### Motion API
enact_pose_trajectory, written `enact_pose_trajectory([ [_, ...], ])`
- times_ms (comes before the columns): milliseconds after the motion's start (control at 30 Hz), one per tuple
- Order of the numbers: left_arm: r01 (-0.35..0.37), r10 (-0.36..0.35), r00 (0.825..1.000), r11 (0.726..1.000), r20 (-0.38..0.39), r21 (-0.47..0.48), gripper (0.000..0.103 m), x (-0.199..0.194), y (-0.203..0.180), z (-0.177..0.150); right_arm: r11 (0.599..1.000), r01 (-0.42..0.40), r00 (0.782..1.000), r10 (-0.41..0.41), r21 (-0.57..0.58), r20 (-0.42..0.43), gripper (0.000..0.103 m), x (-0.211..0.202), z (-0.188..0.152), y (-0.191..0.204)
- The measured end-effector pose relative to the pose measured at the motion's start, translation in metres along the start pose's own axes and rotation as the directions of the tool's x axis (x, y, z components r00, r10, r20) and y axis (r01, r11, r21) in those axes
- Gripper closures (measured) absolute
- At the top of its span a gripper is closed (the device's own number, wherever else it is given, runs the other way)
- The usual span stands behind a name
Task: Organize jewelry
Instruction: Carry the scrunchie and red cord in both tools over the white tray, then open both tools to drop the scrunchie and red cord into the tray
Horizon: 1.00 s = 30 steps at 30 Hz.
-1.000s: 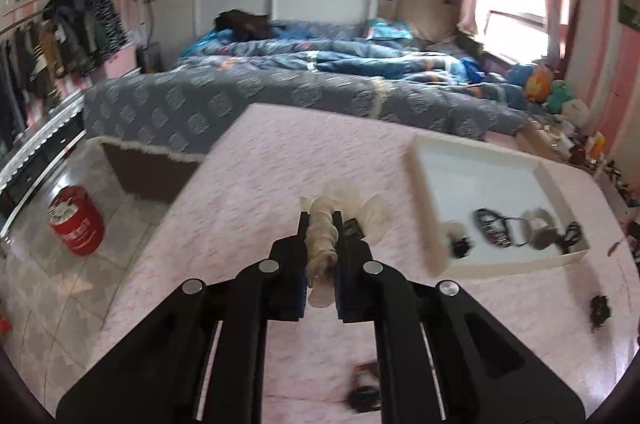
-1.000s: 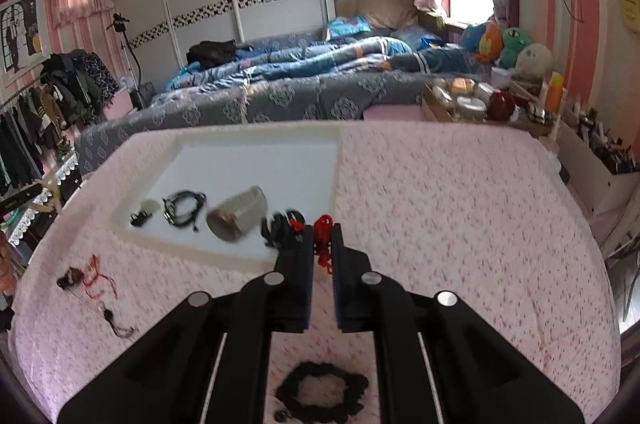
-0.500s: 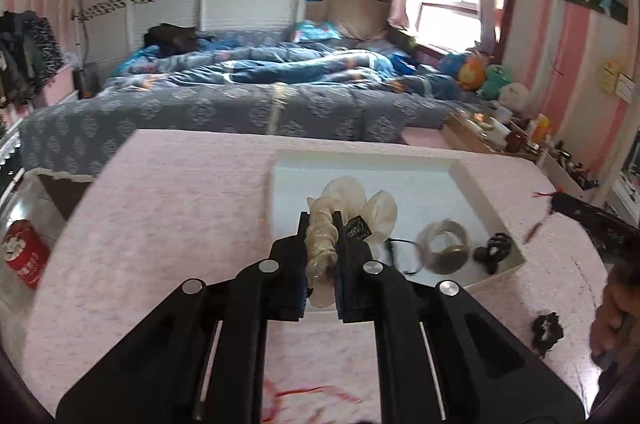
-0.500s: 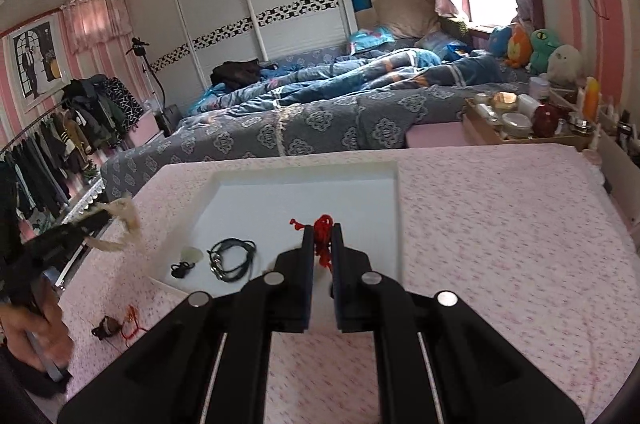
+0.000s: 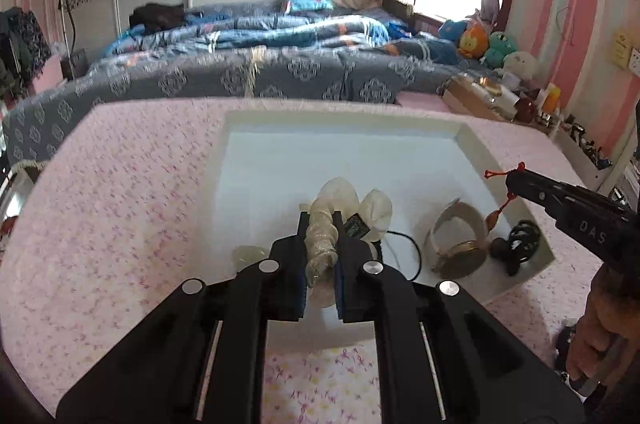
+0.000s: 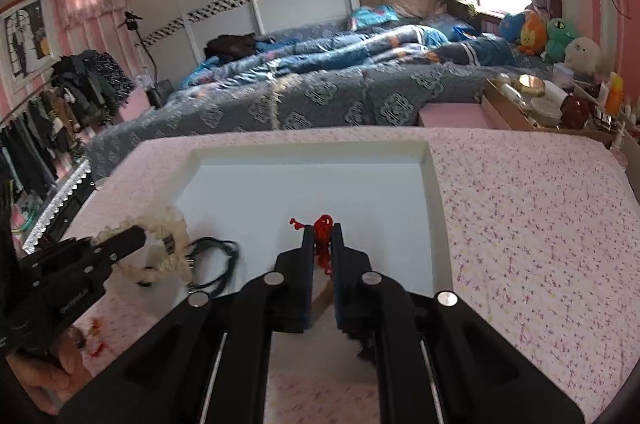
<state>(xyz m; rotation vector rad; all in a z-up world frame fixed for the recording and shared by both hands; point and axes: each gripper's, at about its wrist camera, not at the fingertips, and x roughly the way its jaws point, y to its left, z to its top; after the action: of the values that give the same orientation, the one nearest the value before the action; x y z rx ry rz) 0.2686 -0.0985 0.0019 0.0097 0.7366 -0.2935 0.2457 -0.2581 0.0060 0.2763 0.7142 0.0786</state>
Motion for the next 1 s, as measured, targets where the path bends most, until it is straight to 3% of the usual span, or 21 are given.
enact_pose_trajectory([
  [167,-0.018,0.019,0.999,1.0,-0.039,0.005,0.095,0.018,0.003,-0.006,0.999,0.051,0.998,-0.051,0.013,-0.039,0.095,0.02,-0.007,-0.008],
  [500,-0.053,0.053,0.996,0.999,-0.074,0.003,0.092,0.039,0.002,-0.009,0.997,0.071,0.995,-0.071,-0.002,-0.069,0.093,0.031,-0.016,-0.011],
  [600,-0.062,0.062,0.995,0.998,-0.078,0.004,0.082,0.04,0.003,-0.01,0.998,0.07,0.995,-0.07,0.004,-0.067,0.093,0.03,-0.015,-0.013],
  [667,-0.061,0.062,0.995,0.998,-0.073,0.006,0.073,0.039,0.002,-0.01,0.997,0.074,0.996,-0.074,0.008,-0.055,0.079,0.026,-0.013,-0.014],
  [767,-0.074,0.074,0.996,0.997,-0.053,0.0,0.072,0.034,0.003,-0.008,0.996,0.084,0.996,-0.084,0.014,-0.019,0.068,0.015,-0.007,-0.015],
  [833,-0.069,0.069,0.996,0.998,-0.05,-0.003,0.068,0.03,0.004,-0.006,0.997,0.075,0.997,-0.075,0.022,0.0,0.066,0.006,-0.003,-0.016],
  [1000,-0.065,0.065,0.998,0.998,-0.021,-0.02,0.043,0.006,0.011,0.001,0.997,0.064,0.996,-0.067,0.049,0.062,0.066,-0.024,0.003,-0.02],
])
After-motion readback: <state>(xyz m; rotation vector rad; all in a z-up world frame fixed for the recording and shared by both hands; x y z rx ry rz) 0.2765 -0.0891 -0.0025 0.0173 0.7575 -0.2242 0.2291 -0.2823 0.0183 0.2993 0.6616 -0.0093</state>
